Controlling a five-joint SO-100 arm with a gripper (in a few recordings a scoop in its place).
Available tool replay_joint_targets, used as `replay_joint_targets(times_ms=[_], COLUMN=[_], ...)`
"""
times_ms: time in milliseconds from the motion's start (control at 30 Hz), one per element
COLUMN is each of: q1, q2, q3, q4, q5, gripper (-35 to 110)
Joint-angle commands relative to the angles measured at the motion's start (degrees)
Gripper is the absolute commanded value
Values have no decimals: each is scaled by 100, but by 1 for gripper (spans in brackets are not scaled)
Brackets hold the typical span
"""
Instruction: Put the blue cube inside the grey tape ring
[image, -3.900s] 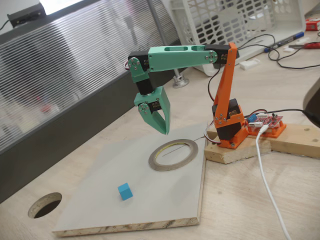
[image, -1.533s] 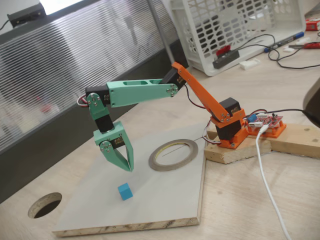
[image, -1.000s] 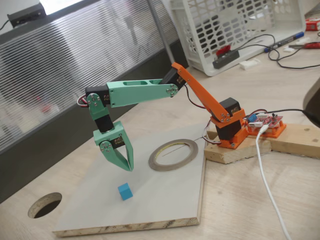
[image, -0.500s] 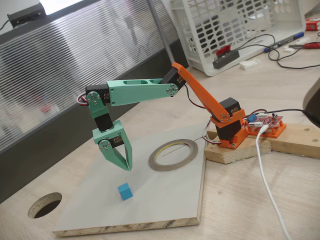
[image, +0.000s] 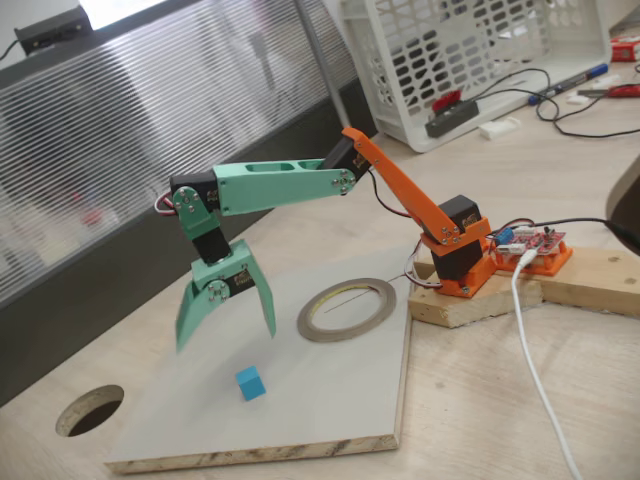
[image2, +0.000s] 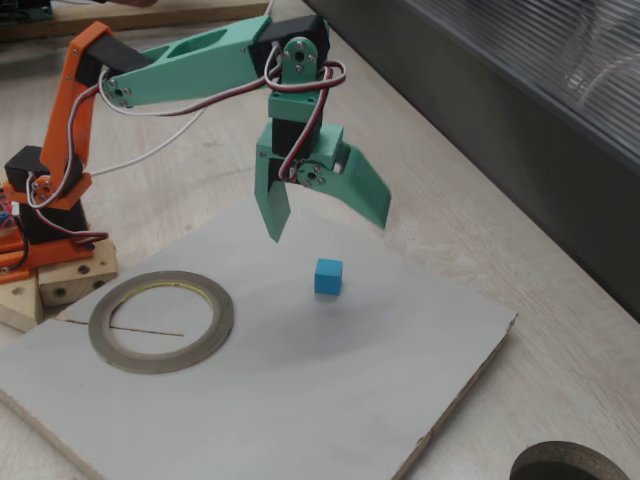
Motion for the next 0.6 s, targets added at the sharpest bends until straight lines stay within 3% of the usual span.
replay_joint_targets(times_ms=[0,567], q1=[-123,-70], q2=[158,-1397], q3=[-26,-88], q4=[193,167], q5=[97,88], gripper=[102,101])
